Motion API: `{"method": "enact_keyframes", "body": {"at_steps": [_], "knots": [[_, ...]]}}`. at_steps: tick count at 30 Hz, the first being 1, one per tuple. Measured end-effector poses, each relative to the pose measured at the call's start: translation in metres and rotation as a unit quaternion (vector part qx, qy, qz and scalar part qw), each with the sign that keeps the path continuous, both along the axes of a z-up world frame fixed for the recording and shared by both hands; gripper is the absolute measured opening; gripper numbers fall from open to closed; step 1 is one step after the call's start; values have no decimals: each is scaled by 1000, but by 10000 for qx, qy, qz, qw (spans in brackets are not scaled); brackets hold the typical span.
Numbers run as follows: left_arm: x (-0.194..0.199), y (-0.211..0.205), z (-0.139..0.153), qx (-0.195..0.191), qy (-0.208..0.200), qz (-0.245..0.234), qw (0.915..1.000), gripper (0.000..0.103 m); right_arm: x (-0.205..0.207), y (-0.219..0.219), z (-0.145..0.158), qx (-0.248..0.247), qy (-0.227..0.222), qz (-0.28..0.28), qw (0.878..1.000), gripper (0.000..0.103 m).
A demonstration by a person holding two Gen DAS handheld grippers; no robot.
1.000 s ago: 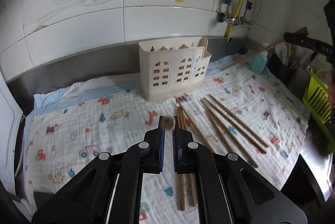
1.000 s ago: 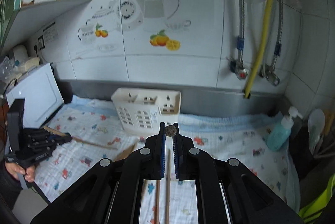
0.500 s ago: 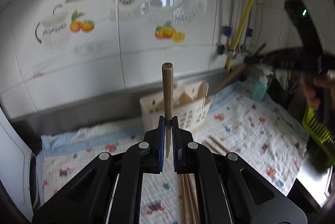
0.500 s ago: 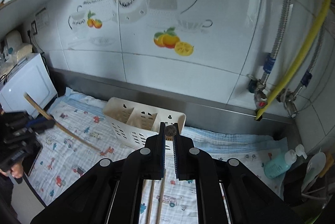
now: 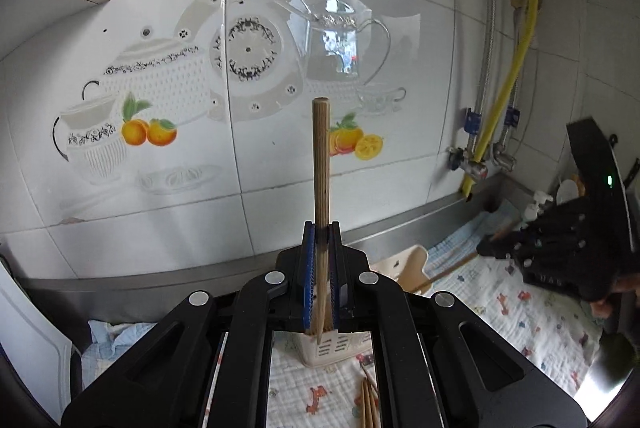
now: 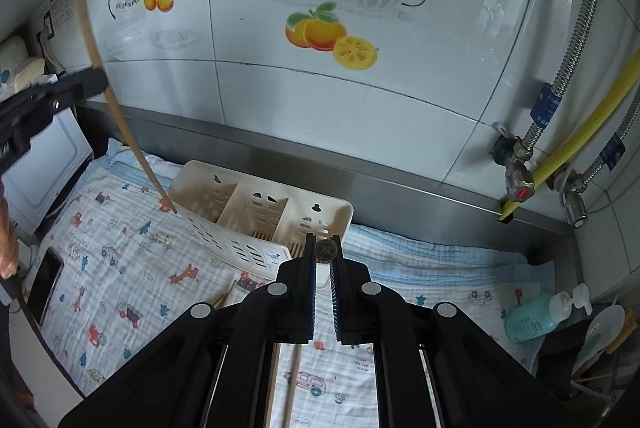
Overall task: Organize utensils
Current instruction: 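Lift the held chopsticks upright and carry both toward the white holder, then lower the chopsticks into the white holder and open both grippers, then withdraw both open grippers back over the remaining chopsticks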
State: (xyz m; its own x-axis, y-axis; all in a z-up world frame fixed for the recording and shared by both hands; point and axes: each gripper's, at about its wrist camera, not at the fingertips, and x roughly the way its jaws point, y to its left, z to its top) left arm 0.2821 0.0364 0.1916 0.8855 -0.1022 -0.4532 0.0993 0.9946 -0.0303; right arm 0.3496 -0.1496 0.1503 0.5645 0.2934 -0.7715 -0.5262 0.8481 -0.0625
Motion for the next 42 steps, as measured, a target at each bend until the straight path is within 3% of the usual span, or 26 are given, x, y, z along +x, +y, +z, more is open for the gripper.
{"method": "enact_keyframes", "body": {"at_steps": [9, 18, 28, 35, 39, 41, 42], "knots": [[4, -7, 22, 26, -312, 40, 9995, 5, 9, 5, -13, -71, 113, -16, 9999, 6], [31, 5, -15, -260, 116, 164, 9995, 5, 4, 1, -9, 44, -92, -40, 9999, 10], [37, 18, -51, -464, 525, 148, 9974, 5, -29, -16, 7, 332, -607, -131, 9975, 31], [19, 14, -49, -348, 330, 98, 9988, 8, -80, -37, 11, 675, -1066, -253, 9917, 45], [-5, 12, -47, -295, 209, 142, 9992, 25, -109, -48, -3, 777, -1192, -358, 9892, 46], [-18, 10, -49, -321, 173, 130, 9993, 25, -123, -55, -14, 874, -1168, -460, 9882, 56], [-26, 10, -51, -360, 163, 99, 9992, 25, -129, -58, -19, 895, -1165, -487, 9879, 56]]}}
